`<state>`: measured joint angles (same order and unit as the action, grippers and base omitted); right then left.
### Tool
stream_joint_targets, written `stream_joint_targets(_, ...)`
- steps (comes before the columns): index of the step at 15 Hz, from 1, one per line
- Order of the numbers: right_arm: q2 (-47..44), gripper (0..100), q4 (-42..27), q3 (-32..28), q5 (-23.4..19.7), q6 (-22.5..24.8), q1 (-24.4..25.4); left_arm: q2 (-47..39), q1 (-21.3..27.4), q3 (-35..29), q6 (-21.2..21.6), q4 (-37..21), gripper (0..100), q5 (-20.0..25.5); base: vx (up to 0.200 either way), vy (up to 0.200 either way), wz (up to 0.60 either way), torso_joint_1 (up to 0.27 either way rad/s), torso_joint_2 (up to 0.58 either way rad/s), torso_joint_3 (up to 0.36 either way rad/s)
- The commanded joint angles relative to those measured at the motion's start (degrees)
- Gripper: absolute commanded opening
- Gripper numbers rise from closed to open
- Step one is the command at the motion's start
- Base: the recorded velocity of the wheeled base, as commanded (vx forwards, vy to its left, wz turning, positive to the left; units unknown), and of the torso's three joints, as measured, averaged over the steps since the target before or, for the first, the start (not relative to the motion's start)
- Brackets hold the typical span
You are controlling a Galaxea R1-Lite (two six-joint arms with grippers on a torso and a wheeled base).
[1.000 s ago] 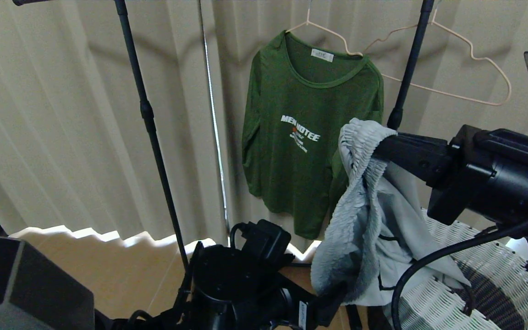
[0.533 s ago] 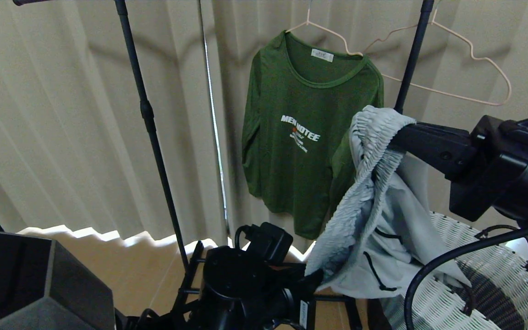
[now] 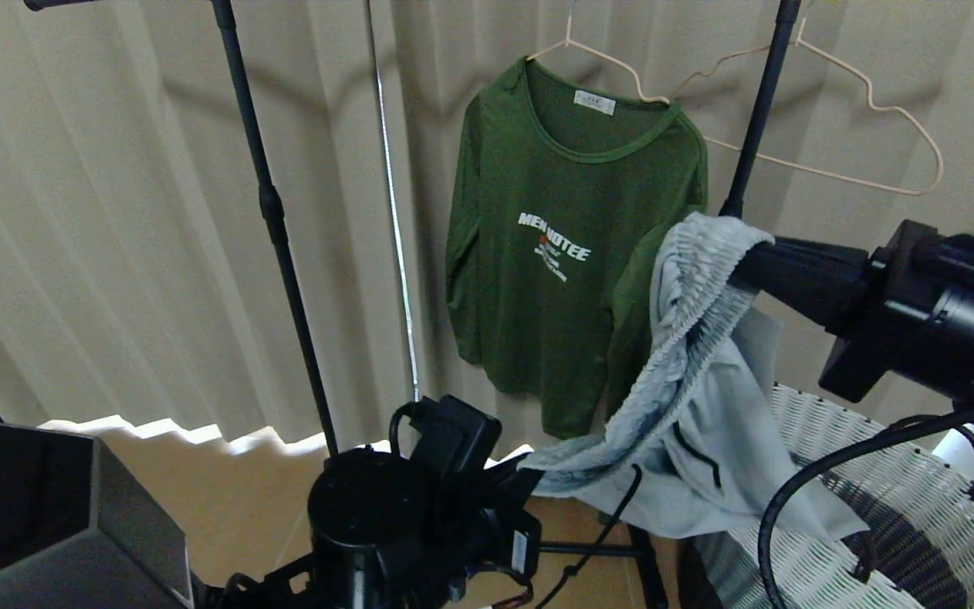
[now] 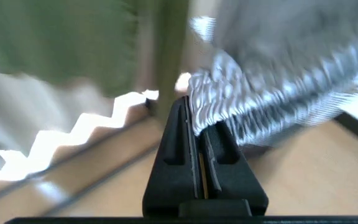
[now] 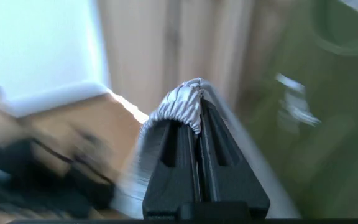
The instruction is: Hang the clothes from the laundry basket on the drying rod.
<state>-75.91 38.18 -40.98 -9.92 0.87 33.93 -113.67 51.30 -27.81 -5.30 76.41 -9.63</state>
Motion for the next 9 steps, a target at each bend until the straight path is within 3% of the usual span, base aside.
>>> stream_joint_targets(1, -1.4, 0, -6.7, 2.0, 0.3, 10.1, -8.0, 9.4, -6.5, -0.1, 2.7, -4.6, 0, -0.1, 0.000, 0.000, 0.00, 0.000, 0.00, 0.000)
stream_joint_targets(2, -1.2, 0, -9.5, 2.3, 0.4, 14.2, -9.9, 15.0, -8.7, -1.8, 2.7, -10.9, 0, 0.0, 0.000, 0.000, 0.00, 0.000, 0.00, 0.000)
stream_joint_targets(3, -1.0, 0, -10.6, 2.4, 0.4, 15.2, -10.2, 19.1, -10.3, -3.4, 2.6, -15.9, 0, 0.3, 0.000, 0.000, 0.00, 0.000, 0.00, 0.000)
stream_joint_targets(4, -0.9, 0, -10.8, 2.4, 0.3, 15.3, -10.2, 23.8, -12.5, -6.5, 2.5, -21.9, 0, 1.7, 0.000, 0.000, 0.00, 0.000, 0.00, 0.000)
stream_joint_targets(7, -1.3, 0, -10.1, 1.9, -0.4, 15.2, -10.1, 31.1, -17.0, -14.5, 2.8, -31.8, 0, 3.7, 0.000, 0.000, 0.00, 0.000, 0.00, 0.000)
stream_joint_targets(9, -2.3, 0, -7.2, -0.3, -1.9, 15.0, -10.1, 36.4, -19.3, -23.7, 2.8, -42.1, 0, 3.7, 0.000, 0.000, 0.00, 0.000, 0.00, 0.000)
